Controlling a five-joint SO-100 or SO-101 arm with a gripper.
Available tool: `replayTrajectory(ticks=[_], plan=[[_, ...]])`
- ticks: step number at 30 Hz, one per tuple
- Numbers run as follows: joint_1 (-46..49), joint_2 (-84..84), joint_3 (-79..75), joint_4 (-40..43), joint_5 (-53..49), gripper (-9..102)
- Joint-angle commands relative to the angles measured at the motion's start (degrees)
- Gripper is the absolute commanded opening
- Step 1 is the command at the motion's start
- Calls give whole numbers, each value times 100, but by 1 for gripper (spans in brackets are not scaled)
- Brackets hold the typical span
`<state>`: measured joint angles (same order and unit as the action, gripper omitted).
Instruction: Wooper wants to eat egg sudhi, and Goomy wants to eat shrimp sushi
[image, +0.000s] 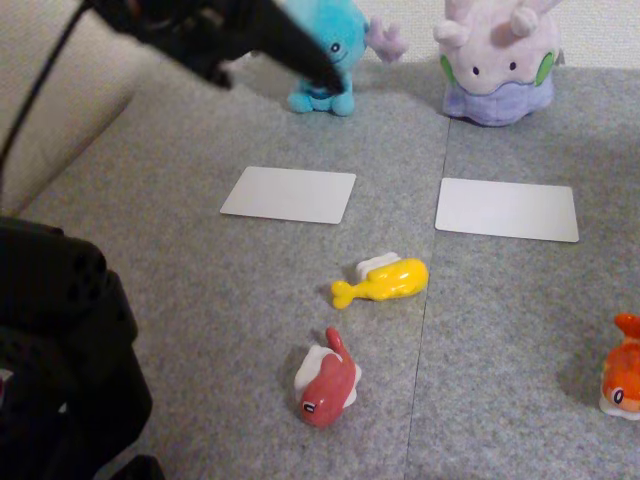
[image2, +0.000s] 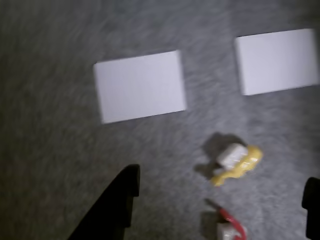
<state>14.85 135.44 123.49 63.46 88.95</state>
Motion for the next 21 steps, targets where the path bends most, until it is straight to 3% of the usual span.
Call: replayTrajectory(ticks=[1, 12, 21], plan=[[378, -26, -360, -79, 26, 38], [413, -1072, -352, -79, 606, 38], [1160, -2452, -378, -378, 1028, 38]])
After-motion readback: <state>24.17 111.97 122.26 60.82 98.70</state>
